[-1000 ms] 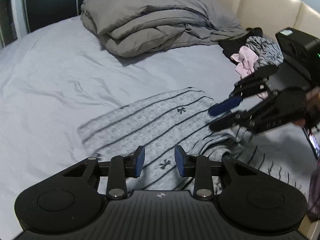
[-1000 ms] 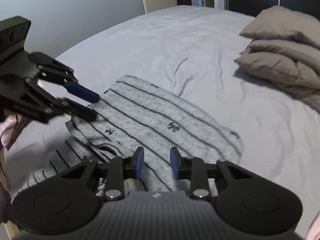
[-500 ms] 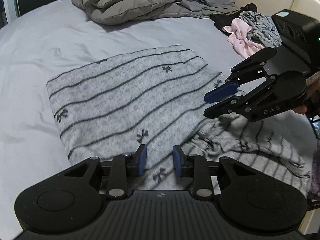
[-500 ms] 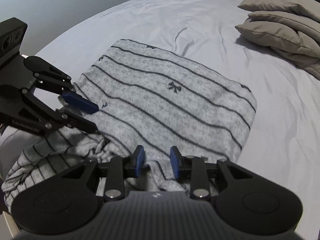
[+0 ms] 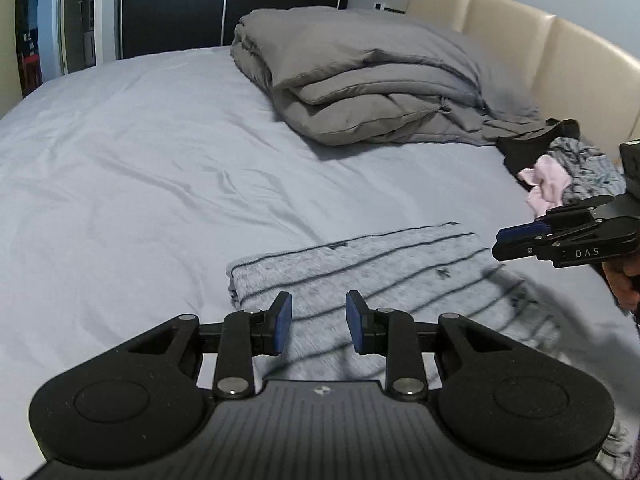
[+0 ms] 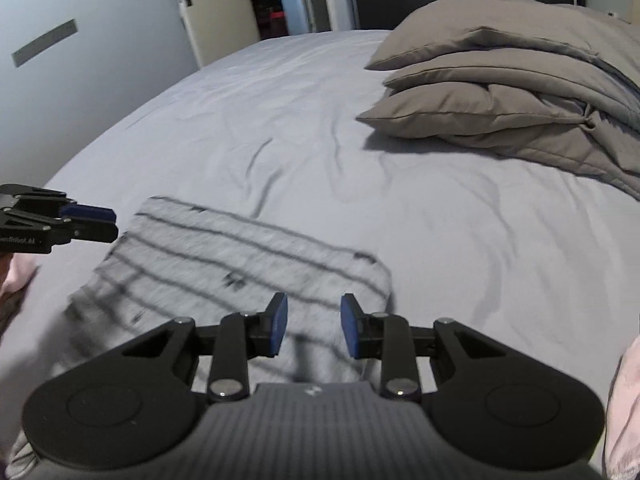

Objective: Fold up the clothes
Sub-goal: 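Open both grippers and smooth the folded pants flat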

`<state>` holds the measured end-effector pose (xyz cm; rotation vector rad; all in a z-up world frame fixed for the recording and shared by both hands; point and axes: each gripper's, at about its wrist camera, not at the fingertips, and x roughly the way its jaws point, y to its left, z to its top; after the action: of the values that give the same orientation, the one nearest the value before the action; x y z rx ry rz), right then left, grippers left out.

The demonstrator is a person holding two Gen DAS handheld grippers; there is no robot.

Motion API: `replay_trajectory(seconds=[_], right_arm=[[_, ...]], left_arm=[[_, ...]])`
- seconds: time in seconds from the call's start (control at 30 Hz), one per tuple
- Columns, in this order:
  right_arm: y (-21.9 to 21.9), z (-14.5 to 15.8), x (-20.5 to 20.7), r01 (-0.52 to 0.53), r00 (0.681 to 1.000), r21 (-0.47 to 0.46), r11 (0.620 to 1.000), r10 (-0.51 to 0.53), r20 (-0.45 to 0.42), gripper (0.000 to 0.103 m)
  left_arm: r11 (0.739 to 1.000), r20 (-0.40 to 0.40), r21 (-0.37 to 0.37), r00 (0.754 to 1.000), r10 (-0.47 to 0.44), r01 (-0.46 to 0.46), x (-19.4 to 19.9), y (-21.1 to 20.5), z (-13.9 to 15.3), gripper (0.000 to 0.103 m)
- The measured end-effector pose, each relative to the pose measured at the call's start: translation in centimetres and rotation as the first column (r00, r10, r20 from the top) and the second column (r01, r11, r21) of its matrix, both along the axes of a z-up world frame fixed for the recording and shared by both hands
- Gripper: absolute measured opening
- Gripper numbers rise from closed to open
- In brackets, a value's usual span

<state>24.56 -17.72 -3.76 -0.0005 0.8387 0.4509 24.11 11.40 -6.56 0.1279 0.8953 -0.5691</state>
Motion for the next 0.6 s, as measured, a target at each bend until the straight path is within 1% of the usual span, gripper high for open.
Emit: replay_trajectory(seconds=[0.13,0.27,0.37,0.47,0.6], right_arm=[[1.4,-1.2,1.6,0.003,1.0,-0.009,1.0,-0.003,0.016,0.032],[2.7,-3.1,2.8,0.007,1.0,-0.056,0.998,-0.008,-0.02,0.032],[3.1,-4.4,3.0,-0.011,1.0,-0.101,0.995,0.009,-0.026,0.03],[3.2,-5.1,2.7,-0.026,1.0,-0.122,0.992,0.025,-0.011,0.03],[2.8,-4.0,2.4,-0.021,1.0,-0.111,0.994,0.019,-0.02,0.03]], left_arm=[[0.998,0.023,0.02,0.998,0.058,-0.058,1.7,0.2,-0.8,0.026],[0.992,0.047,0.039,0.992,0.114,-0.116,3.4,0.4,-1.6,0.026],[0.993,0.055,0.055,0.993,0.102,-0.105,3.1,0.6,-2.5,0.026],[0.993,0.068,0.071,0.993,0.092,-0.097,2.8,0.6,-3.0,0.026],[0.993,0.09,0.078,0.993,0.077,-0.085,2.2,0.4,-2.0,0.026]])
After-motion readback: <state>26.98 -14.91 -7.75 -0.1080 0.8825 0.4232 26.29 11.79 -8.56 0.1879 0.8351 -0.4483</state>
